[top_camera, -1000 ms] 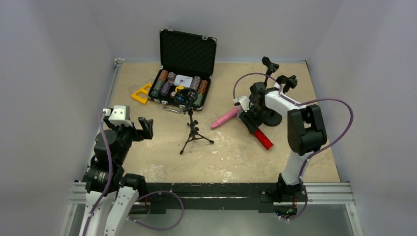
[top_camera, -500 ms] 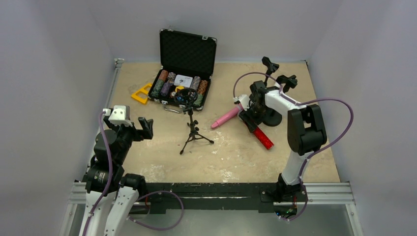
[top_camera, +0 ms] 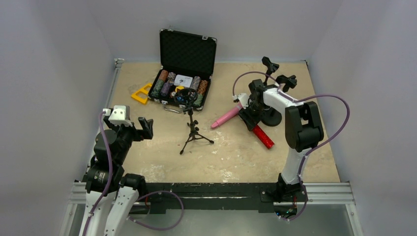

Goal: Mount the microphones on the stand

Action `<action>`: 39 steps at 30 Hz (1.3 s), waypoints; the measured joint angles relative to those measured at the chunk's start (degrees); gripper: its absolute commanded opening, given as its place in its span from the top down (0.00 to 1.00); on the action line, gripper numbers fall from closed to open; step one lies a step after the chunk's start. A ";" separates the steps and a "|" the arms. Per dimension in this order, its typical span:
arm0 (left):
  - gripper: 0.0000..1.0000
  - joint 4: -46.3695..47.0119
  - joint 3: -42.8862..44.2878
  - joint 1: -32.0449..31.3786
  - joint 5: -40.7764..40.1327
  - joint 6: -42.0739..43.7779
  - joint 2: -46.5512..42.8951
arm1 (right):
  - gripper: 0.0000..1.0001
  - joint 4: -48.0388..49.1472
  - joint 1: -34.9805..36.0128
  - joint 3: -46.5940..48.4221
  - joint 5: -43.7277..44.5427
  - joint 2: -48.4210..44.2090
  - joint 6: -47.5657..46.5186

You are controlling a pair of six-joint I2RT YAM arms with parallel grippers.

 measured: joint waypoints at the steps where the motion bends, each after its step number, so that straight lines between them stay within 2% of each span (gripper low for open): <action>1: 0.00 0.00 0.00 0.00 0.00 0.00 0.00 | 0.40 0.04 0.04 0.09 0.09 0.20 0.09; 4: 0.00 0.00 0.00 0.00 0.00 0.00 0.00 | 0.44 0.07 0.35 0.31 0.28 0.66 0.33; 8: 0.00 0.00 0.00 0.00 0.00 0.00 0.00 | 0.54 0.00 0.79 0.33 0.83 0.83 0.68; 15: 0.00 0.00 0.00 0.00 0.00 0.02 -0.20 | 0.86 -0.11 1.09 0.52 1.09 0.85 0.94; 18: 0.01 0.00 0.00 0.00 0.22 0.09 -0.22 | 0.93 0.68 1.09 -0.31 0.44 0.17 0.98; 23: 0.03 -0.04 0.00 0.00 1.20 0.39 -0.46 | 0.96 0.90 0.96 -4.79 -3.69 -7.45 1.05; 31: 0.03 -4.33 0.68 0.00 4.90 -3.45 -4.74 | 0.97 -0.63 0.98 -7.78 -15.72 -27.76 1.55; 36: 0.00 -10.78 6.88 0.00 11.08 -9.44 -9.64 | 0.97 -2.27 1.03 -8.13 -25.07 -35.93 3.26; 39: 0.00 -12.87 10.60 0.00 15.74 -12.85 -10.29 | 0.97 -3.43 1.09 -8.13 -29.44 -37.55 3.80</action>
